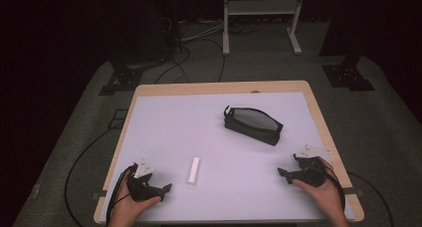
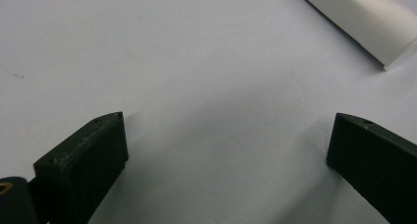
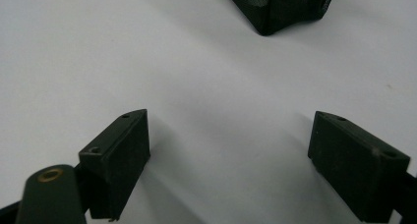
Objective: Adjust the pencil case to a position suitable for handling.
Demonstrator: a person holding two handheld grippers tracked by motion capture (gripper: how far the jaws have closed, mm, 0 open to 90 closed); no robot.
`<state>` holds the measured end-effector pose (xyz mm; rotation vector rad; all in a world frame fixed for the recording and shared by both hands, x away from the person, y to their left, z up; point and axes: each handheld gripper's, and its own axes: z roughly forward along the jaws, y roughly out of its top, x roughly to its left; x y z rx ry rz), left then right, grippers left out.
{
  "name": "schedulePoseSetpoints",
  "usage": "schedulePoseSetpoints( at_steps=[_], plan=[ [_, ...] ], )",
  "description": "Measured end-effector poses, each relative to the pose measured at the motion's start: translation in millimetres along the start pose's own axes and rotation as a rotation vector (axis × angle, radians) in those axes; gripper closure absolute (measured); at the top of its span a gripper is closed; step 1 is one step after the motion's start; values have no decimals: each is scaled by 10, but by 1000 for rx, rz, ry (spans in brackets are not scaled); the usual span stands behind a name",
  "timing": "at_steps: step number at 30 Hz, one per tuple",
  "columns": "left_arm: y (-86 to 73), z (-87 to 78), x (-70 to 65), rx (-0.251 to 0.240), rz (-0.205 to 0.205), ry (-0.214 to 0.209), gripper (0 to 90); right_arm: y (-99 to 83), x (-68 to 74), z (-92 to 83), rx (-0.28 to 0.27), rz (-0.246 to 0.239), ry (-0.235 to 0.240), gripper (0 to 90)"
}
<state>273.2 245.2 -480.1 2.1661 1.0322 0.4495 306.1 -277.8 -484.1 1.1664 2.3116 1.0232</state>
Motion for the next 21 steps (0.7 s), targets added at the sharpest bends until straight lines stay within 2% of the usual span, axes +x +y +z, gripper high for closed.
schedulePoseSetpoints(
  at_steps=[3,6,7,8,13,21],
  plan=[
    [0,0,0,0,-1,0,11,0,1,-3,-2,3,-1,163],
    [-2,0,0,-1,0,0,11,-4,6,-21,-16,5,-3,255],
    [-2,0,0,-1,0,0,11,-4,6,-21,-16,5,-3,255],
    [-3,0,0,-2,0,0,11,-3,3,-31,-18,11,-7,301],
    [-3,0,0,-3,0,0,11,23,4,-52,-12,17,-3,349],
    [-5,-1,-2,-4,-1,1,11,116,-8,-118,-30,-1,-2,379]
  ],
)
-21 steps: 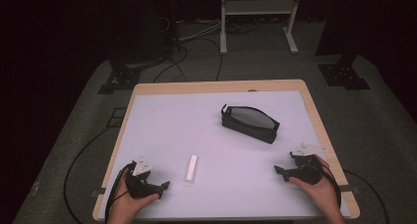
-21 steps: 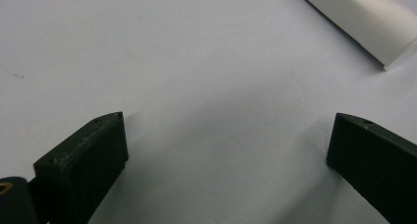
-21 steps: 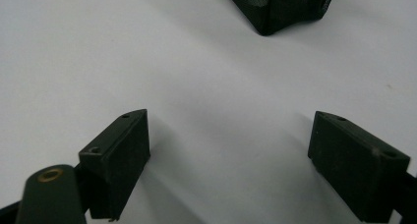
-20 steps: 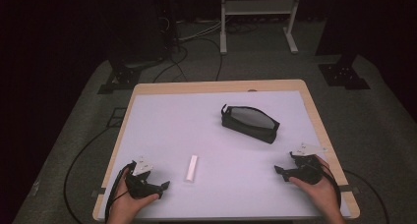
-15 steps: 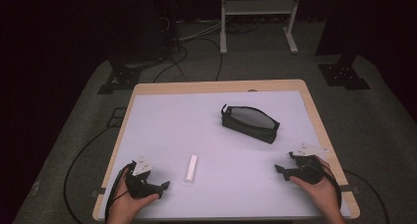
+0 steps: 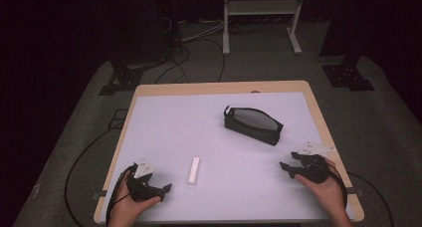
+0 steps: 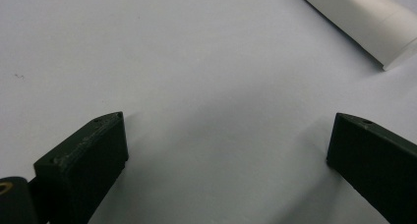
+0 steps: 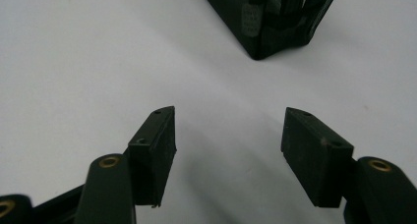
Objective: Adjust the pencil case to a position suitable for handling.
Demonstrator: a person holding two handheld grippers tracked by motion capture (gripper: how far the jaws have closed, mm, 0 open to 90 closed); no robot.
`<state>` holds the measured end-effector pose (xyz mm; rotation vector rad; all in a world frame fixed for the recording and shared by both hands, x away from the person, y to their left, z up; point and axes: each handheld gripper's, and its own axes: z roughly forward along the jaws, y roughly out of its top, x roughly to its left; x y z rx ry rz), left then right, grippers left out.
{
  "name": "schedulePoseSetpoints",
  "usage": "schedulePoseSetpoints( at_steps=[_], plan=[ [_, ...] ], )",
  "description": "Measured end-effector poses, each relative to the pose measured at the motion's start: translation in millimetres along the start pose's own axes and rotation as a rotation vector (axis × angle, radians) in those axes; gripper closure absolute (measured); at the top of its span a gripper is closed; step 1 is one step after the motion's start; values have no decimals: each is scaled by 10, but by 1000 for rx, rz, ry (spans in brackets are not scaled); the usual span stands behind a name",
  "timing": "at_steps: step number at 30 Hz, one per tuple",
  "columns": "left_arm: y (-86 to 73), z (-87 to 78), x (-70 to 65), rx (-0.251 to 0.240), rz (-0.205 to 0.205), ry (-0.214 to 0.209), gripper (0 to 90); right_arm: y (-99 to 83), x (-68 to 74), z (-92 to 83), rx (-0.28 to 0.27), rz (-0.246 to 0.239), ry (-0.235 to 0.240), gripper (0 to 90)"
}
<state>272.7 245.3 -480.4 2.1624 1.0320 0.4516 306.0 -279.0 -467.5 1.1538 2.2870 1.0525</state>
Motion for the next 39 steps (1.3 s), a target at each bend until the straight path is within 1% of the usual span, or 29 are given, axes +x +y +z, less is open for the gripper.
schedulePoseSetpoints(
  at_steps=[9,13,15,17,20,30,34,35,39],
  plan=[
    [-1,-1,1,0,2,1,11,135,-78,-62,-38,1,6,406],
    [-1,-1,1,0,1,0,11,170,-102,-71,-43,-2,3,405],
    [-2,-1,1,0,2,0,11,204,-124,-86,-53,3,3,405],
    [-2,-1,1,-1,2,0,11,216,-135,-92,-52,1,3,405],
    [-2,-1,0,0,2,1,11,267,-179,-100,-66,15,4,390],
    [-2,-1,0,0,2,1,11,391,-258,-97,-81,13,4,392],
    [-2,-1,0,0,3,1,11,457,-287,-88,-89,10,4,393],
    [-2,-1,0,0,2,1,11,491,-305,-81,-97,12,11,394],
    [-2,-1,0,0,2,1,11,571,-341,-74,-100,10,12,395]
  ],
)
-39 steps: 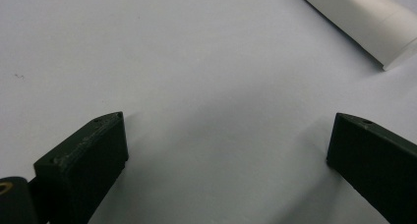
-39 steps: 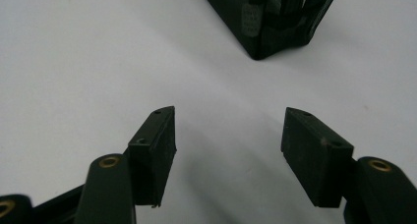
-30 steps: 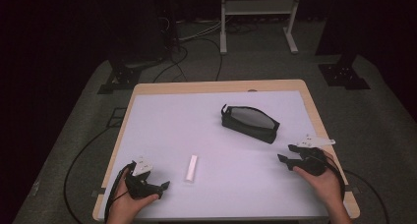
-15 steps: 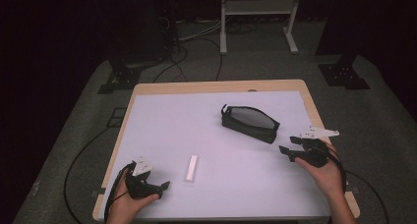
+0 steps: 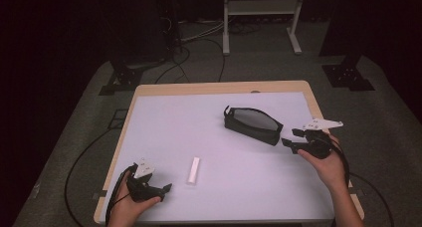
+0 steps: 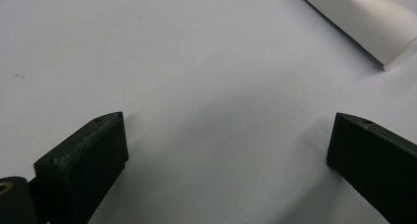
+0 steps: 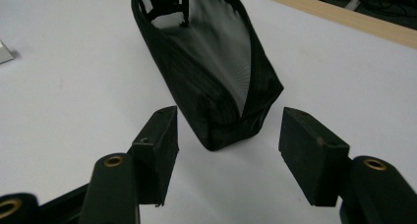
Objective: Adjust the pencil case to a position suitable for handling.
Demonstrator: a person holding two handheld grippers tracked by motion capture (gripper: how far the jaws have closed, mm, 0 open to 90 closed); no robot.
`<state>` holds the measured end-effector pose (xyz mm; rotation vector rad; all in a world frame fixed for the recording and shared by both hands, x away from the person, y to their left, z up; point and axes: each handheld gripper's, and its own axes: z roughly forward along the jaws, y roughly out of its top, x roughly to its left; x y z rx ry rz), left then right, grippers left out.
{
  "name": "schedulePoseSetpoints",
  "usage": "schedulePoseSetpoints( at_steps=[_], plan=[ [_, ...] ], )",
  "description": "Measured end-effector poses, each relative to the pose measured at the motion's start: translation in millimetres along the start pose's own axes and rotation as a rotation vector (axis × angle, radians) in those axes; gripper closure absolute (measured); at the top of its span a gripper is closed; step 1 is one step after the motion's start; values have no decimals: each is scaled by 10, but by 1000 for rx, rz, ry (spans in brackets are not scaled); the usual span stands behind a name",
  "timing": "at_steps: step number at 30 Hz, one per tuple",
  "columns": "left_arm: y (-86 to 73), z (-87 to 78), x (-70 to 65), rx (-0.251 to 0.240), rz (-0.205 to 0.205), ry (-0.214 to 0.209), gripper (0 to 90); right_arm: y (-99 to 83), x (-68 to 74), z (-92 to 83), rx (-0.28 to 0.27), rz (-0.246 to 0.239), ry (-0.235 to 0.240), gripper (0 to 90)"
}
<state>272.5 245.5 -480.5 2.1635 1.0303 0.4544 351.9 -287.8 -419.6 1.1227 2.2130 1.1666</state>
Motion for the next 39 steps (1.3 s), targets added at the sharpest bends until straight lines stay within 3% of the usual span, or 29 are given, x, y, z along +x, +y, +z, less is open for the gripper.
schedulePoseSetpoints(
  at_steps=[19,27,39],
  plan=[
    [1,1,2,0,3,0,11,359,-182,118,-27,-5,30,429],
    [0,-2,3,3,3,0,11,480,-267,265,-29,-8,45,445],
    [-1,1,2,-1,2,0,11,631,-266,523,1,-41,78,481]
  ],
)
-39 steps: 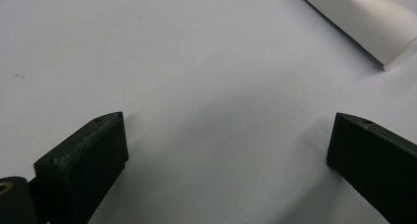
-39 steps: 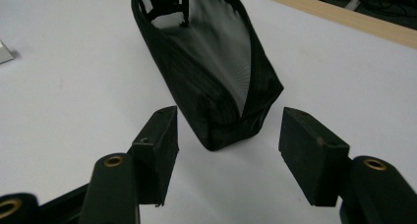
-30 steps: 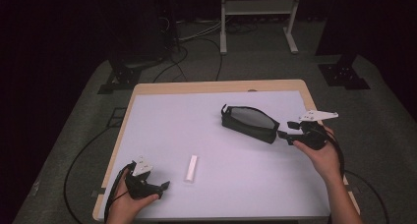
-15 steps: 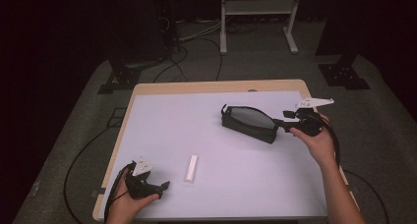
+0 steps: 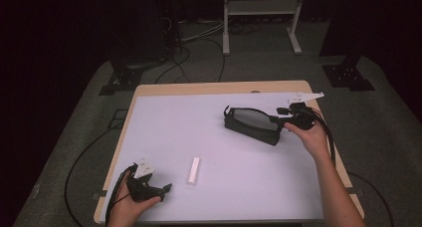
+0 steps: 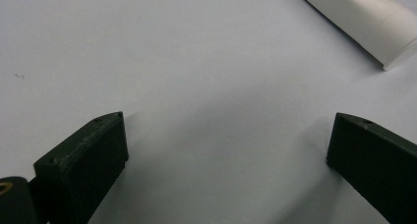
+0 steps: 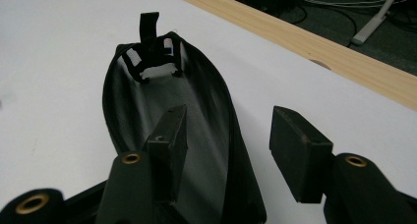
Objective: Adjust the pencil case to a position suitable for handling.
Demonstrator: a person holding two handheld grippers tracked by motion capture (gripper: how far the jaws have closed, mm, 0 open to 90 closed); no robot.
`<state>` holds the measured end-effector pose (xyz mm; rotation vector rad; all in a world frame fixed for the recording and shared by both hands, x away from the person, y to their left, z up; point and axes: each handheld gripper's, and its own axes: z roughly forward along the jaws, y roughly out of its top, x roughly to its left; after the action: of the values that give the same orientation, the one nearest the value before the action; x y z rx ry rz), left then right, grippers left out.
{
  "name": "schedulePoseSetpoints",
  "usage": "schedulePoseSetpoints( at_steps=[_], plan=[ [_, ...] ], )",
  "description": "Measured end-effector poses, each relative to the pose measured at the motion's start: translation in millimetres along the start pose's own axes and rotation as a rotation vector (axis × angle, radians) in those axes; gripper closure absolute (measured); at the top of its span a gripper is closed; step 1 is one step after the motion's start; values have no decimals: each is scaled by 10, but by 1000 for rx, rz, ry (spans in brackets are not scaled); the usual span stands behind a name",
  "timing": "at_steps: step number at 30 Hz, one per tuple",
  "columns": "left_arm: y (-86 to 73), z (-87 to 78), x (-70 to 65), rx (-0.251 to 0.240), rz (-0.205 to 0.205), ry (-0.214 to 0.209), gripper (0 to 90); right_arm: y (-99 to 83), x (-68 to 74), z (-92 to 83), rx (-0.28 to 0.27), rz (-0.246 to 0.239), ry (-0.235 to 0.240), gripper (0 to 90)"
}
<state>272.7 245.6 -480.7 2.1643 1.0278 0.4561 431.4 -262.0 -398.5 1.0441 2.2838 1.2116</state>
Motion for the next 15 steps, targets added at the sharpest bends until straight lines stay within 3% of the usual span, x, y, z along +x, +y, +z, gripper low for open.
schedulePoseSetpoints(
  at_steps=[15],
  plan=[
    [1,0,1,0,1,0,11,122,-40,293,22,-23,32,563]
  ],
)
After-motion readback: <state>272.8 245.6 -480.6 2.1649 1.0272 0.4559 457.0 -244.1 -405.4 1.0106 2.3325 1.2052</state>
